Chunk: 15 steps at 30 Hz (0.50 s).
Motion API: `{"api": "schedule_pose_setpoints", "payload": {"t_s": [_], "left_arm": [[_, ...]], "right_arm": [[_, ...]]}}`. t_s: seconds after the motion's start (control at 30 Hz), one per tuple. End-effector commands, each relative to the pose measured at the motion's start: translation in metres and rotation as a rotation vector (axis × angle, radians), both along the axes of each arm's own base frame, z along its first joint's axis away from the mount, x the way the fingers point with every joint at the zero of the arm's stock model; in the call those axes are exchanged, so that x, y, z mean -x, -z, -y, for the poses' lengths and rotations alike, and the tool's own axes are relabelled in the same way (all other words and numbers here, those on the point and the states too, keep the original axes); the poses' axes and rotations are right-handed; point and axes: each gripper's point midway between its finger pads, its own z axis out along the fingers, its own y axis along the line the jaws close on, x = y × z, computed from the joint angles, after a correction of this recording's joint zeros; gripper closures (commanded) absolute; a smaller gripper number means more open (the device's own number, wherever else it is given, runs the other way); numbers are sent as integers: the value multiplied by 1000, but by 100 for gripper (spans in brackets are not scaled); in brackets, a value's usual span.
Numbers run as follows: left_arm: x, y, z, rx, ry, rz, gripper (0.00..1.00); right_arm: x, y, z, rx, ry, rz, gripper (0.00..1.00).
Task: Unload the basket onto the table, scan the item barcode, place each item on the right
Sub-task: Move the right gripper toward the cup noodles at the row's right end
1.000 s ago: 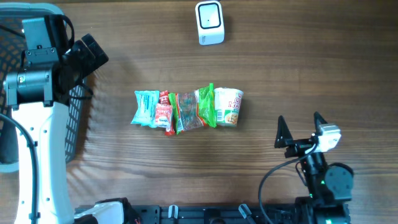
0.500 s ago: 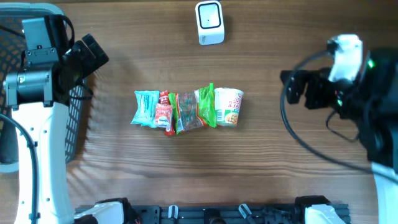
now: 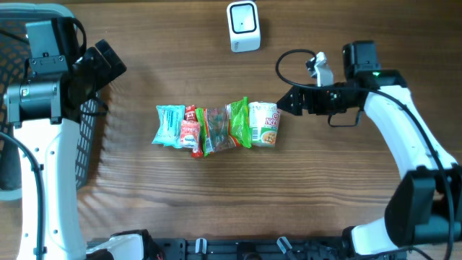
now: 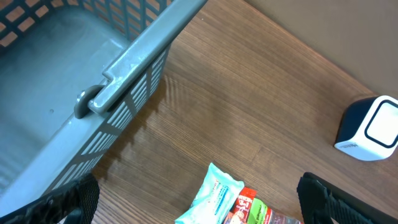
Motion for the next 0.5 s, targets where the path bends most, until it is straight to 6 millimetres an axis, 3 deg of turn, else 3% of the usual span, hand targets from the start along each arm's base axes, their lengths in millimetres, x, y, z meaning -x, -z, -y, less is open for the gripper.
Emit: {"api": "schedule_pose_setpoints", "payload": {"t_s": [0.0, 0.23, 0.4, 0.47], "left_arm": [[1, -6, -2, -8, 3, 16, 0], [1, -6, -2, -8, 3, 16, 0], [1, -6, -2, -8, 3, 16, 0], [1, -6, -2, -8, 3, 16, 0]], "right_arm": [[8, 21, -15, -52, -55, -18, 3], [8, 63, -31, -107, 34, -2, 2], [12, 72, -54, -139, 13, 38, 2], [6, 77, -53, -116, 52, 31, 2]]}}
